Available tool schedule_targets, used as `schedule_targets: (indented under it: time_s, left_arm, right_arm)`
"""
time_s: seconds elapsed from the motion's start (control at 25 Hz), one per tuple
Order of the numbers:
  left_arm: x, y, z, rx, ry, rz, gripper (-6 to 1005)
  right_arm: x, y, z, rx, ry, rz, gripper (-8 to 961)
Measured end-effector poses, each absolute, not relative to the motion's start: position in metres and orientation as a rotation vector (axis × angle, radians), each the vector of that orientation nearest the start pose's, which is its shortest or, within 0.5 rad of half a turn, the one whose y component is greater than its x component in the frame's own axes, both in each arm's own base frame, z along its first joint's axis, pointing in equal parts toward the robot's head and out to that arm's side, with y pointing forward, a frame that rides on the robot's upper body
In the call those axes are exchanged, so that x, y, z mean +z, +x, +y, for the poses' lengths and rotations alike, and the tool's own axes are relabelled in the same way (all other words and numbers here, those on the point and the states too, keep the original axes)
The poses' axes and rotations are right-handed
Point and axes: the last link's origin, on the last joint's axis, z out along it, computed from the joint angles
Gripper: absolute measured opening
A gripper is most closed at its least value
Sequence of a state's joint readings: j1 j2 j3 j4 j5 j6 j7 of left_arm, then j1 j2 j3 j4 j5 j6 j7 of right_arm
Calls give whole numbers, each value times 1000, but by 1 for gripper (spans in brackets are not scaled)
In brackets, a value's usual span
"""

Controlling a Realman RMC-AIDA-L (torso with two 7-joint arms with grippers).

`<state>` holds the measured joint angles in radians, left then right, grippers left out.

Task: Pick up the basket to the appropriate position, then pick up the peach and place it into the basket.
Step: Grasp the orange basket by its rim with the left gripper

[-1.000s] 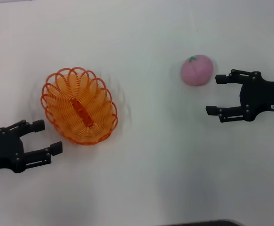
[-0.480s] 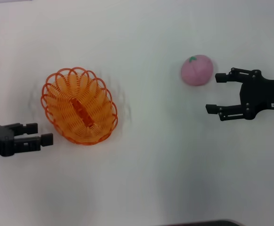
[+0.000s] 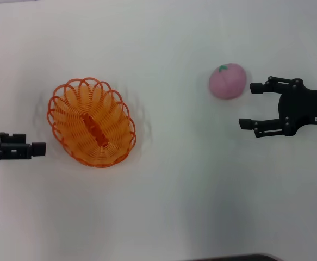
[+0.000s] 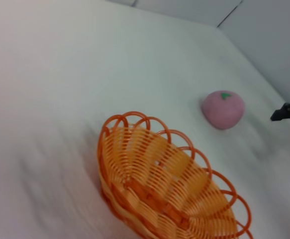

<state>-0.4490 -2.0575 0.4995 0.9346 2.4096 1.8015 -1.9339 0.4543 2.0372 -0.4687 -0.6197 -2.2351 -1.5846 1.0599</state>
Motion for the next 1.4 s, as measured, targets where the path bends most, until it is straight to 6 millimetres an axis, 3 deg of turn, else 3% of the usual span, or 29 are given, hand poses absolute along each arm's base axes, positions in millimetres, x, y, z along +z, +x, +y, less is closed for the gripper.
schedule_targets:
  time_s: [0.24, 0.64, 1.08, 1.4]
  left_arm:
    - [63, -298, 300, -244, -2626, -1319, 900]
    - [67, -258, 328, -56, -2651, -1124, 899]
    - [54, -211, 360, 182, -2698, -889, 900]
    - [38, -188, 373, 316, -2735, -721, 900]
  right_arm:
    - [18, 325, 297, 448, -2708, 421, 945]
    - [18, 326, 297, 445, -2706, 423, 944]
    - [18, 325, 298, 444, -2706, 419, 942]
    - [18, 325, 298, 444, -2706, 420, 941]
